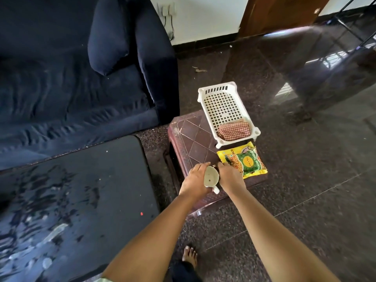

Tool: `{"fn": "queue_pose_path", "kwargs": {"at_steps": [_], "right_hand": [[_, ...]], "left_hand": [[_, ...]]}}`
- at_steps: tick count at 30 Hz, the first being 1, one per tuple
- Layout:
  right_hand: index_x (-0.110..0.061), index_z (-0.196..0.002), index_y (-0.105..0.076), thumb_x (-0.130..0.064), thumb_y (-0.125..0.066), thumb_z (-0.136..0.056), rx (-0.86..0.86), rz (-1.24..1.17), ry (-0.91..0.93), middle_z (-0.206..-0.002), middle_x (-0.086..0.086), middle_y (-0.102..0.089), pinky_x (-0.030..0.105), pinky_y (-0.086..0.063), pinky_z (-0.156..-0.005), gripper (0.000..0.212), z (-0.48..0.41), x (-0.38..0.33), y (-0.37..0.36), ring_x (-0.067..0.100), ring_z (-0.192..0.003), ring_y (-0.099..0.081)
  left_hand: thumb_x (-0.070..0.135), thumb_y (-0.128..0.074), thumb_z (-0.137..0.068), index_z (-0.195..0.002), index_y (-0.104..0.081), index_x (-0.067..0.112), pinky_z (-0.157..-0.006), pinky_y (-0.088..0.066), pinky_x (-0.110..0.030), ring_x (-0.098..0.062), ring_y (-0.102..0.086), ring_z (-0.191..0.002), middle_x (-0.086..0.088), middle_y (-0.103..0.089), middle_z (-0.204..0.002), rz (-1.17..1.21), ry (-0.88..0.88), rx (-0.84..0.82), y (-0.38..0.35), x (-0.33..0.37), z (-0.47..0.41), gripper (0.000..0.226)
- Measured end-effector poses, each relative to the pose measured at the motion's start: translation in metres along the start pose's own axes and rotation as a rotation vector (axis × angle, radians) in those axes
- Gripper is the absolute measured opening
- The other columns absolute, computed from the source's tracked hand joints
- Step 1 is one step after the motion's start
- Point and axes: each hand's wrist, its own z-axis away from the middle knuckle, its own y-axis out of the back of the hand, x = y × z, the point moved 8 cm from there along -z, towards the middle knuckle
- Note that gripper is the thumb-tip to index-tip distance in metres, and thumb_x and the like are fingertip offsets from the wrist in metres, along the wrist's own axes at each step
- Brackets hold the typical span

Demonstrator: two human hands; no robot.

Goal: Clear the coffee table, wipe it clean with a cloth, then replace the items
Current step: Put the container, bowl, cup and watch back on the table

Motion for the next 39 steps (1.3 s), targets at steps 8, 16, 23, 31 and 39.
{"fn": "queue_pose_path", "kwargs": {"at_steps": [8, 16, 23, 31, 39], "right_hand": [[-0.012, -0.122, -0.045, -0.011, -0.048, -0.095, 0.002, 0.081, -0.026, -0.120, 0.010, -0.051, 0.036, -0.048, -0.078, 0.027, -0.010, -0.011, -0.014, 0.030, -0.106, -0.057], [-0.011, -0.107, -0.055, -0.027, -0.070, -0.079, 0.060, -0.135, -0.029, -0.105, 0.008, -0.056, 0.033, -0.043, -0.074, 0.036, 0.004, -0.066, -0.003, 0.030, -0.095, -0.060], [-0.013, -0.101, -0.061, -0.017, -0.074, -0.072, 0.135, -0.290, 0.101, -0.095, 0.007, -0.060, 0.035, -0.044, -0.071, 0.033, 0.046, -0.185, -0.010, 0.031, -0.087, -0.060], [-0.017, -0.094, -0.060, -0.016, -0.073, -0.072, 0.087, -0.366, 0.192, -0.089, 0.004, -0.059, 0.033, -0.043, -0.068, 0.026, 0.086, -0.353, -0.061, 0.027, -0.081, -0.059], [-0.018, -0.092, -0.061, -0.011, -0.071, -0.069, 0.064, -0.447, 0.229, -0.087, 0.002, -0.059, 0.033, -0.041, -0.066, 0.026, 0.109, -0.470, -0.112, 0.028, -0.080, -0.058]], "left_hand": [[0.028, -0.080, -0.067, -0.134, -0.045, 0.022, -0.097, -0.042, -0.027, -0.013, -0.048, -0.119, 0.005, -0.049, -0.129, 0.107, -0.019, 0.155, 0.032, -0.022, 0.027, 0.076], [0.028, -0.081, -0.060, -0.127, -0.052, 0.021, -0.098, -0.042, -0.029, -0.014, -0.052, -0.113, 0.007, -0.054, -0.122, 0.248, 0.058, 0.375, 0.107, -0.082, 0.099, 0.073], [0.027, -0.083, -0.060, -0.127, -0.052, 0.020, -0.093, -0.039, -0.017, -0.011, -0.053, -0.109, 0.009, -0.054, -0.117, 0.255, 0.213, 0.497, 0.179, -0.186, 0.193, 0.074], [0.025, -0.087, -0.059, -0.126, -0.051, 0.019, -0.085, -0.031, -0.012, -0.011, -0.050, -0.106, 0.008, -0.052, -0.116, 0.231, 0.395, 0.561, 0.262, -0.335, 0.313, 0.076], [0.023, -0.086, -0.059, -0.129, -0.048, 0.024, -0.088, -0.039, -0.021, -0.013, -0.051, -0.109, 0.008, -0.050, -0.120, 0.226, 0.480, 0.517, 0.289, -0.454, 0.366, 0.079]]}}
